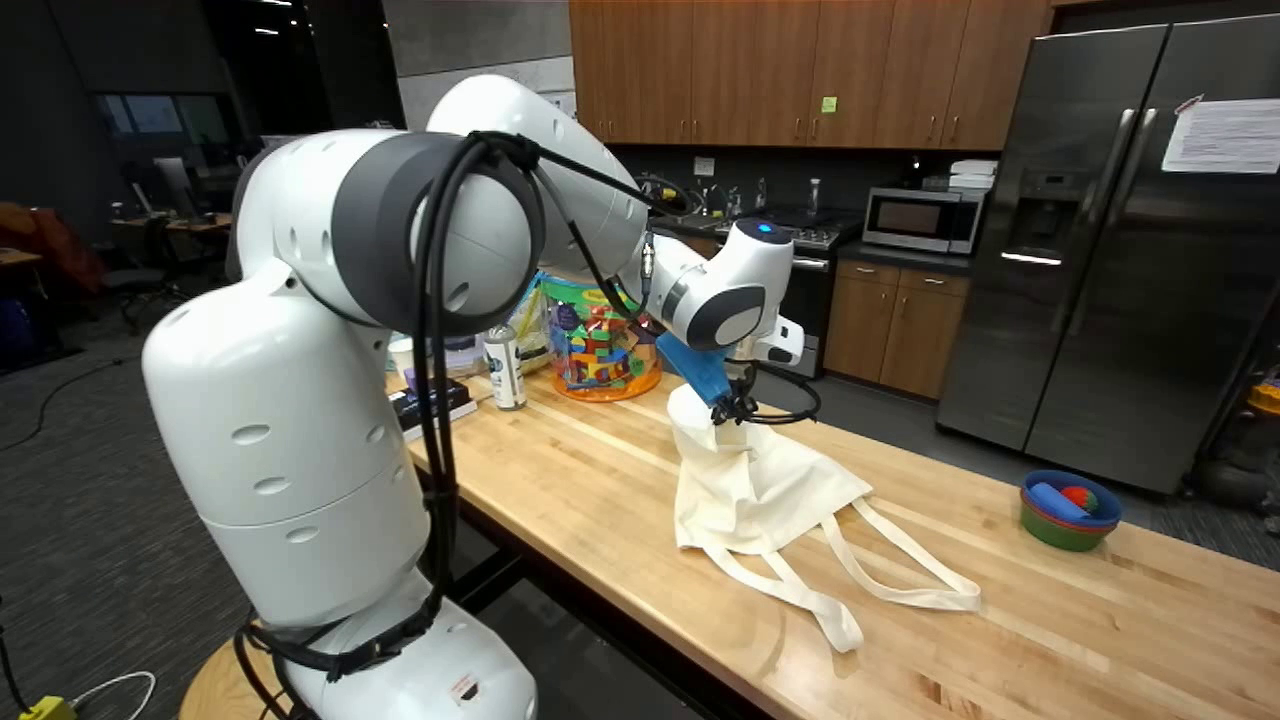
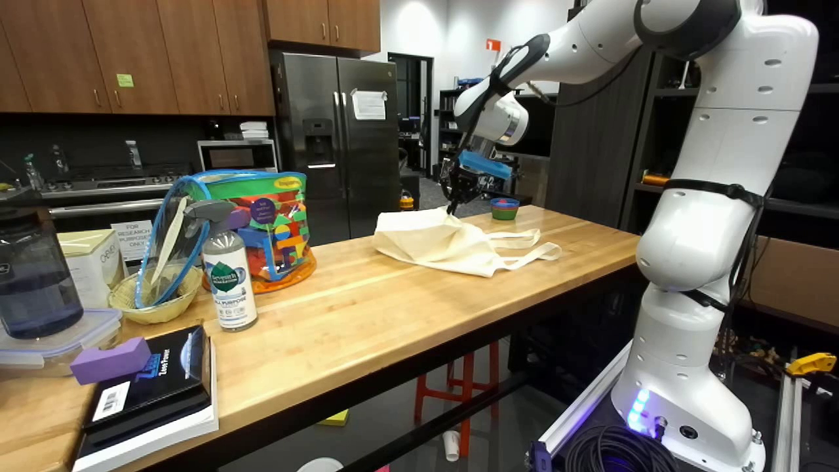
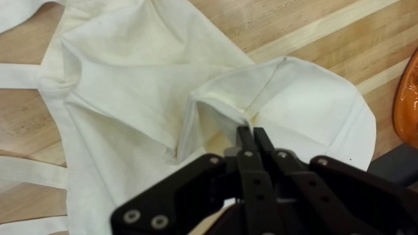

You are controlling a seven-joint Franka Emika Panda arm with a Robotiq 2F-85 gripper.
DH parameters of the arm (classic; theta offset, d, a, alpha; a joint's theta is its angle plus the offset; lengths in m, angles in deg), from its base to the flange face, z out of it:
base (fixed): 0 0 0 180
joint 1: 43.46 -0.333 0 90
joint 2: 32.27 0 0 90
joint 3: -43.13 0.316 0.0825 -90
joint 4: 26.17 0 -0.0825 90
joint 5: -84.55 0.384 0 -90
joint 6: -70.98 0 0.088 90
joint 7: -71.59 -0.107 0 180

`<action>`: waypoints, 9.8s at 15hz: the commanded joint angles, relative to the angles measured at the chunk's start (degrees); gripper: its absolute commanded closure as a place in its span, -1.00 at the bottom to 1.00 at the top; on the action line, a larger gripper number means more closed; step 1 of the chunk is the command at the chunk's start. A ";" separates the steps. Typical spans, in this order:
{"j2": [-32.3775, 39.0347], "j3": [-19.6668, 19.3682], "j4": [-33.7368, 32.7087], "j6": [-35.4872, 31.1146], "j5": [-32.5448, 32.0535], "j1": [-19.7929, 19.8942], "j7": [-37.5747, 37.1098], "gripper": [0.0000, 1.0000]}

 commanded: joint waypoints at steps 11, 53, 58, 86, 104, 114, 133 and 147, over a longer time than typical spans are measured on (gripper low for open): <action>-0.01 -0.16 -0.07 0.11 -0.08 -0.14 -0.07 0.90; 8.73 -7.20 3.52 -2.32 6.06 8.08 -1.50 0.98; 9.69 -5.87 0.91 0.50 6.69 7.14 -0.71 0.98; 32.64 8.09 -41.92 29.23 -2.83 -7.06 0.42 0.98; 23.63 0.19 -26.65 19.14 4.02 5.03 -1.40 0.98; 10.14 -5.81 -5.12 9.33 7.94 8.89 -1.36 0.98; 11.24 5.05 -3.55 11.27 1.00 -4.72 -0.30 0.98; 33.36 6.74 -41.54 27.94 -5.06 -7.05 -3.20 0.98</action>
